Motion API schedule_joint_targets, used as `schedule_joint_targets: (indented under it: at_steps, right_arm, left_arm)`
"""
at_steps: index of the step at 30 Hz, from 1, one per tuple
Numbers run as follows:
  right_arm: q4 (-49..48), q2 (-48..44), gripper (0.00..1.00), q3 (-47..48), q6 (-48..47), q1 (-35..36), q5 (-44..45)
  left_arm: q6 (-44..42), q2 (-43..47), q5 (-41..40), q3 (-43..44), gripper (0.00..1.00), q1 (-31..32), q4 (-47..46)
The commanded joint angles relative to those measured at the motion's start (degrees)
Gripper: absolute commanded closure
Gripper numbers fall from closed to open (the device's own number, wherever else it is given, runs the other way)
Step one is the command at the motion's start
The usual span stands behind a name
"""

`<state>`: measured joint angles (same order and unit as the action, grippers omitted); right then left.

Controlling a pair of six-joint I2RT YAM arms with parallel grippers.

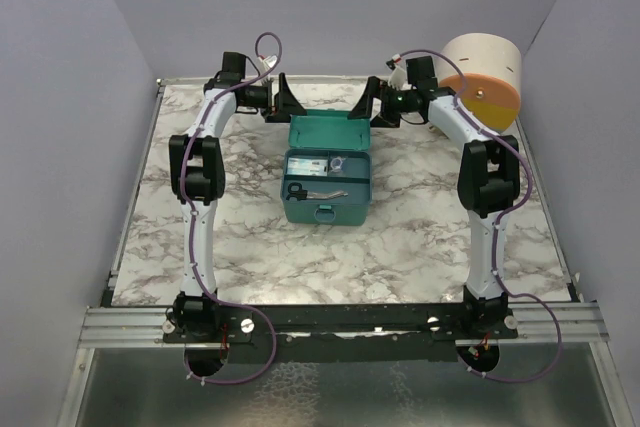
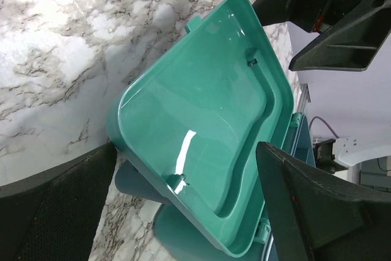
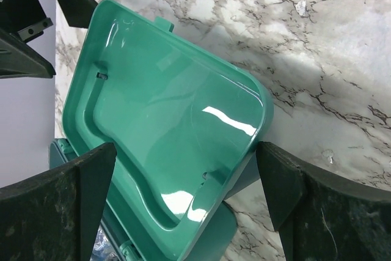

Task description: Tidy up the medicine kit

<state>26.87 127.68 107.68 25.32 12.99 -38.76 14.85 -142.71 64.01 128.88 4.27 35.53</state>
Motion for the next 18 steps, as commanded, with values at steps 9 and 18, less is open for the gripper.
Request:
schedule_joint_targets:
  at_steps: [9,18]
  right_arm:
    - [-2.2,2.2,0.00,-0.7,0.8,0.1,-4.1]
    - [-5.4,1.6,0.00,-3.0,3.3,0.1,-7.8]
  left_arm:
    - [1.0,-0.4,4.5,-0.8,0.01,1.9,-1.1]
    - [2.5,0.6,5.9,-0.5,0.01,2.7,-2.4]
